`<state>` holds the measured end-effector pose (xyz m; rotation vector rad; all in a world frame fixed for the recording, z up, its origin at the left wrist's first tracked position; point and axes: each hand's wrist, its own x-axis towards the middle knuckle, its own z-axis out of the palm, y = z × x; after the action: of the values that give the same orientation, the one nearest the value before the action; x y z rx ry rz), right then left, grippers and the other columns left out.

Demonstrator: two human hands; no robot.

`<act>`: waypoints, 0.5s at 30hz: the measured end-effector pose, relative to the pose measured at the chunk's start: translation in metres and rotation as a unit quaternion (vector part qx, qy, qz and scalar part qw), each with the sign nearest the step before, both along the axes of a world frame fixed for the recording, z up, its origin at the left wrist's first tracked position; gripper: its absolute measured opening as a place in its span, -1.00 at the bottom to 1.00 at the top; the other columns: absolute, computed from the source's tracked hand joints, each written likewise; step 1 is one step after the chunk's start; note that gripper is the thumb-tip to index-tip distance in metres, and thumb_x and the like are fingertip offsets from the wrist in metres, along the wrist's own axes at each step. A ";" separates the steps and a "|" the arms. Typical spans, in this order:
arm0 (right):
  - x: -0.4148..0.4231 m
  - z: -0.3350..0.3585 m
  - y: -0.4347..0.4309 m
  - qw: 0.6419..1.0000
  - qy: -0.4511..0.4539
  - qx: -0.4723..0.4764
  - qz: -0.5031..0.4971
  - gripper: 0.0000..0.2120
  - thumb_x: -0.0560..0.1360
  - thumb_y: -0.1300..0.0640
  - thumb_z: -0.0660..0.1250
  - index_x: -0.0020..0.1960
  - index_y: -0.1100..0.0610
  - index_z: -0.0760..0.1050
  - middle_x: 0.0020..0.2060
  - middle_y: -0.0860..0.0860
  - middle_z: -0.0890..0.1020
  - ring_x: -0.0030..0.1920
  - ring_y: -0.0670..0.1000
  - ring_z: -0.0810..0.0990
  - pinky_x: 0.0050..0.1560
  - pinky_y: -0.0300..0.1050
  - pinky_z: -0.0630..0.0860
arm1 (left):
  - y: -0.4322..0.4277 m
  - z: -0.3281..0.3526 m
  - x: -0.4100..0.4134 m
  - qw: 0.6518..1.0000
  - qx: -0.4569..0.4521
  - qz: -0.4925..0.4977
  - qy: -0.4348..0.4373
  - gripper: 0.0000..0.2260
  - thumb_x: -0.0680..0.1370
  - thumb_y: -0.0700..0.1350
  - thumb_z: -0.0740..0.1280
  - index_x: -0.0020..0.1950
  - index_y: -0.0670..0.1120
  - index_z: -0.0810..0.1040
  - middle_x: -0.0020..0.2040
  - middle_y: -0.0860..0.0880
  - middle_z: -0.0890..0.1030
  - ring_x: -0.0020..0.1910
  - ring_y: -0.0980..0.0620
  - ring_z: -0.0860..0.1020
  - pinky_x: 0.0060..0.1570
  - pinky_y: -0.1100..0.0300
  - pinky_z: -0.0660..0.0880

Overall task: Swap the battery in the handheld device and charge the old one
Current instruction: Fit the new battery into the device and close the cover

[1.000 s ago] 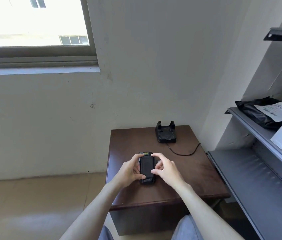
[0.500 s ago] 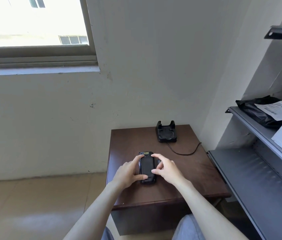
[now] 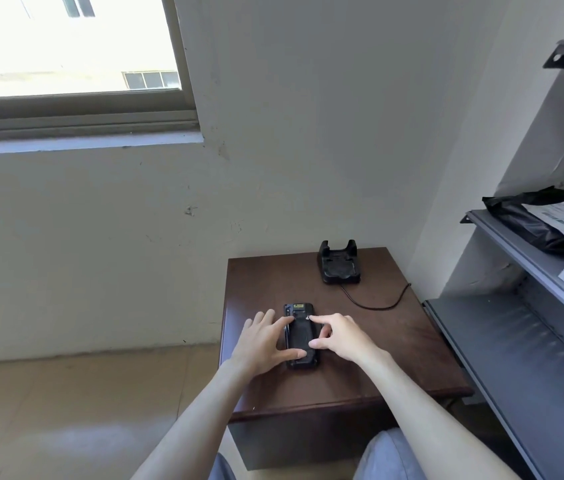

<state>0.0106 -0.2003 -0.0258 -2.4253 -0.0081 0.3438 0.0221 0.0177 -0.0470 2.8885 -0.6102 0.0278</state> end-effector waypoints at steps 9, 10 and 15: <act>0.007 0.000 0.002 0.999 -0.038 -0.025 -0.010 -0.58 0.47 -0.09 0.45 0.33 -0.13 0.58 -0.17 -0.14 0.57 -0.11 -0.02 0.63 0.04 -0.04 0.58 | -0.019 -0.013 -0.006 0.994 0.009 -0.018 -0.106 -0.48 0.59 0.33 0.08 0.40 0.08 0.50 0.21 0.06 0.54 0.14 -0.08 0.49 0.05 0.02 0.42; 0.007 0.000 0.002 0.999 -0.040 -0.033 -0.009 -0.59 0.49 -0.08 0.44 0.33 -0.12 0.58 -0.12 -0.13 0.59 -0.06 0.01 0.63 0.06 -0.04 0.56 | -0.021 -0.015 -0.007 0.993 0.009 -0.013 -0.115 -0.50 0.60 0.31 0.08 0.38 0.09 0.51 0.17 0.07 0.55 0.11 -0.08 0.50 0.02 0.02 0.44; 0.004 -0.001 0.005 0.992 -0.080 -0.096 0.017 -0.64 0.59 -0.06 0.33 0.37 -0.14 0.54 0.24 0.00 0.63 0.26 0.12 0.57 0.19 0.01 0.48 | -0.027 -0.027 -0.012 0.987 0.000 0.021 -0.157 -0.62 0.60 0.23 0.16 0.30 0.12 0.55 0.08 0.08 0.57 0.05 -0.07 0.52 -0.02 0.01 0.46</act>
<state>0.0143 -0.1952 -0.0270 -2.6404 -0.0911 0.1705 0.0106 -0.0092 -0.0744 2.9177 -0.5966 0.4965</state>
